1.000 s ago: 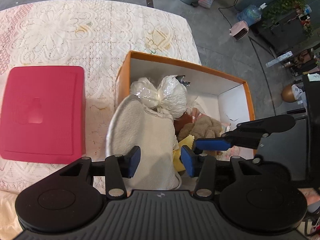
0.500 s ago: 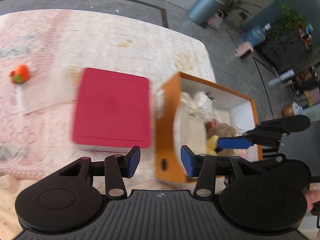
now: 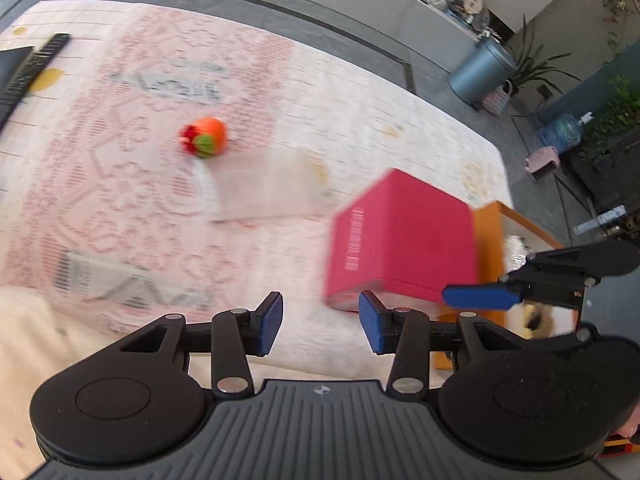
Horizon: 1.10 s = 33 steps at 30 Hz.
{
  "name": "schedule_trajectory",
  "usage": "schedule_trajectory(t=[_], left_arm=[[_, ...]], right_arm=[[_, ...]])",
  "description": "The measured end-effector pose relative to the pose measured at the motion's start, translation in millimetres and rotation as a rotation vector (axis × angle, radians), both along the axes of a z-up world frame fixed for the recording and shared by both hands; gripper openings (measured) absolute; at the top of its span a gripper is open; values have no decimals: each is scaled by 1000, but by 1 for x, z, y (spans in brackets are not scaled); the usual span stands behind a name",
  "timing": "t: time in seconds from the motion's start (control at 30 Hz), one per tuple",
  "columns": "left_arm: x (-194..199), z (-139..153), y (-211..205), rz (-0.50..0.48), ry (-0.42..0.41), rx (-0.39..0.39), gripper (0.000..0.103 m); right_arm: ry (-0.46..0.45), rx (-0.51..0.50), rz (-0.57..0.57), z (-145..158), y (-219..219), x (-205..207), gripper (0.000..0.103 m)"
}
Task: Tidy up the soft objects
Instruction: 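Move both tools back over the crocheted orange and clear bag on the bed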
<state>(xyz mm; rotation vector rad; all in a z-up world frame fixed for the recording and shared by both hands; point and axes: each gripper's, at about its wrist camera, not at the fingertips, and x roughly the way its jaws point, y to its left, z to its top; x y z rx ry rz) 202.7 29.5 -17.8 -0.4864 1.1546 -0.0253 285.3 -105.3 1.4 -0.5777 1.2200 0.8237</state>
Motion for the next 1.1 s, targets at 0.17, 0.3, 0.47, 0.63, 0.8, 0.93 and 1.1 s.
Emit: schedule_trajectory(t=[0.17,0.3,0.47,0.63,0.8,0.93,1.1], left_arm=[[-3,-13,39,13,-12,54,51],[1,-27,63,-8,-49,82,51],[9,-42,84,-50,-108,145,51],[21,-57,106,-90,-148,184,51],[39,-71,121,-71,-134,225,51],[56,-87,125,-65,-99,292,51],[68,-98,122,-81,-91,280,51]], right_arm=[[-11,54,-35,-21,44,8,52],[-33,73,-72,-40,76,14,52],[-47,67,-124,-70,103,27,61],[-57,48,-174,-94,117,48,67],[-40,45,-229,-115,126,72,74],[-50,46,-246,-127,134,84,87],[-16,25,-282,-144,137,100,88]])
